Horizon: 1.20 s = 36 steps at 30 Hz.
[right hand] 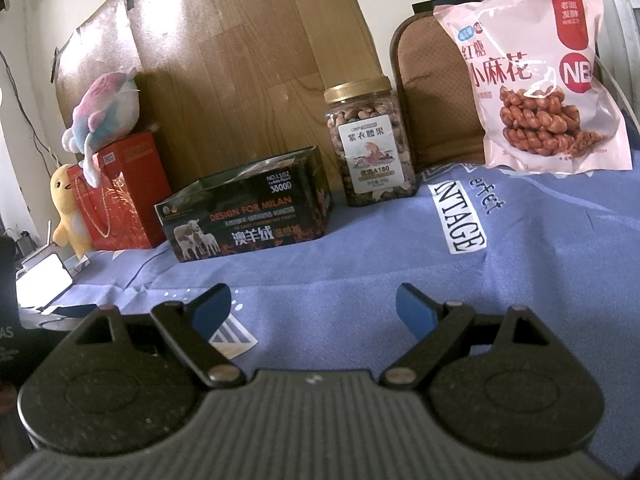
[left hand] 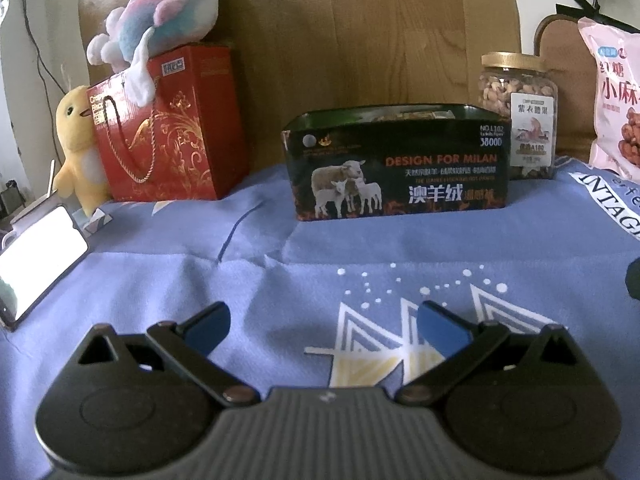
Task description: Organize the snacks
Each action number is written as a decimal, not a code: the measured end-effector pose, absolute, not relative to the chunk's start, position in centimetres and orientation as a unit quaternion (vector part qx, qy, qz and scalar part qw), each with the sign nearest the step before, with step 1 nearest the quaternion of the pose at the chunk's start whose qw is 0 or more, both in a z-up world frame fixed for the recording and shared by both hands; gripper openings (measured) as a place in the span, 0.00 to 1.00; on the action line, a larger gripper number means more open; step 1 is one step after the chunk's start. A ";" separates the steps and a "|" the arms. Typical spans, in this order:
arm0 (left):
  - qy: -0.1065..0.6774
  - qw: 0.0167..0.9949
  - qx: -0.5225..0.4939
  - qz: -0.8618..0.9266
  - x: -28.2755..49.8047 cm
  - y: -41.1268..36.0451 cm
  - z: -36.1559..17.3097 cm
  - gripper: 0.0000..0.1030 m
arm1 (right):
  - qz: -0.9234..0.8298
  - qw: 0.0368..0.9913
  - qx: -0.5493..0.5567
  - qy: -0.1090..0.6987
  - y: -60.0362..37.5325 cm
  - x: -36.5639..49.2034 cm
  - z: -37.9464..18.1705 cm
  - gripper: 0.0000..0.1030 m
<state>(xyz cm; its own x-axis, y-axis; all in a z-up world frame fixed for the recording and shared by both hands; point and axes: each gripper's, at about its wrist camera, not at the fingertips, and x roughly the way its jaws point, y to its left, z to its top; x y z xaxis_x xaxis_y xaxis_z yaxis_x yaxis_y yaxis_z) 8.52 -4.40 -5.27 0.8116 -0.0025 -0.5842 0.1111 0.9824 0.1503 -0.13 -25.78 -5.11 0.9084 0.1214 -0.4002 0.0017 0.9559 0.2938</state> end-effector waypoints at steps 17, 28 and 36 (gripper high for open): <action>0.308 0.946 0.095 -0.028 8.6 -4.4 -5.4 1.00 | 0.031 0.966 0.146 0.211 -25.7 -0.2 -5.1 0.89; 0.309 0.946 0.096 -0.026 8.6 -4.4 -5.4 1.00 | 0.031 0.966 0.146 0.211 -25.8 -0.2 -5.2 0.89; 0.309 0.946 0.097 -0.026 8.6 -4.4 -5.4 1.00 | 0.031 0.966 0.146 0.210 -25.8 -0.2 -5.2 0.89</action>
